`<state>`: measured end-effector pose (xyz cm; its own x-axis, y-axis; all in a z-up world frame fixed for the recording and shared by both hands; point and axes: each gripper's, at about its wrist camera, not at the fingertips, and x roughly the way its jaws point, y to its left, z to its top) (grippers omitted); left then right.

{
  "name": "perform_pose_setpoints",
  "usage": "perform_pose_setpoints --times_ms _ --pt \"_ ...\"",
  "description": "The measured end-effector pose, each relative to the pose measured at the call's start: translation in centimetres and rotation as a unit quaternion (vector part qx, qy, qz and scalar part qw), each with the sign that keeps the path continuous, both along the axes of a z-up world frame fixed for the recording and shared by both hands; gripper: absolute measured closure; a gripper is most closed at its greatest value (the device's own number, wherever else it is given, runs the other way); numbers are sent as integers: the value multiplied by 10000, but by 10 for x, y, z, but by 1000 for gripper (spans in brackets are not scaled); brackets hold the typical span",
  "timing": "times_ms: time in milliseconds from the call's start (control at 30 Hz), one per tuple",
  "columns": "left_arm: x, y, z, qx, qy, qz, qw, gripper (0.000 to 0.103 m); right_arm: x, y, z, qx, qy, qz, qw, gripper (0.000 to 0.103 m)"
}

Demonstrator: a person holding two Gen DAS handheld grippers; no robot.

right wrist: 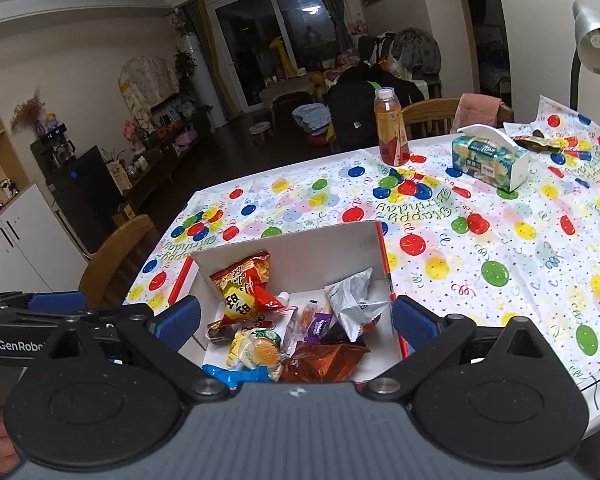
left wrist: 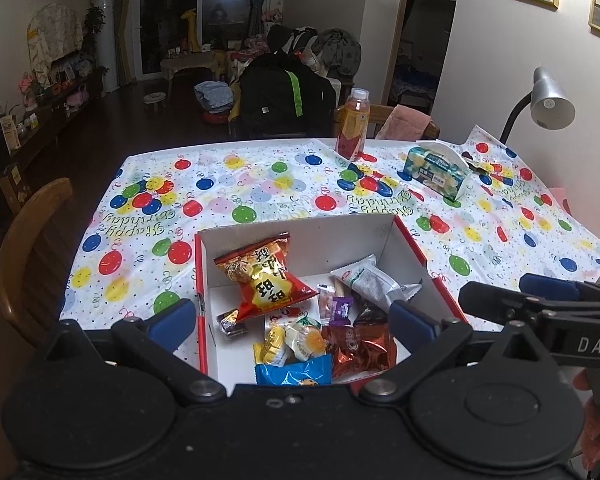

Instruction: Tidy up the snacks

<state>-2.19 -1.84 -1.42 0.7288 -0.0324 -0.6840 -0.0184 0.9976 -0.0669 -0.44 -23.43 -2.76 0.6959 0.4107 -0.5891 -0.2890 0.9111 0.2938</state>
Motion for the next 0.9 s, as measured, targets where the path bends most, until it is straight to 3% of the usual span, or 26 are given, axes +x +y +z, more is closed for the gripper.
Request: perform_pose_setpoints --times_ms 900 --pt "-18 -6 9 26 -120 -200 9997 1 -17 -7 8 -155 62 -245 9996 0"
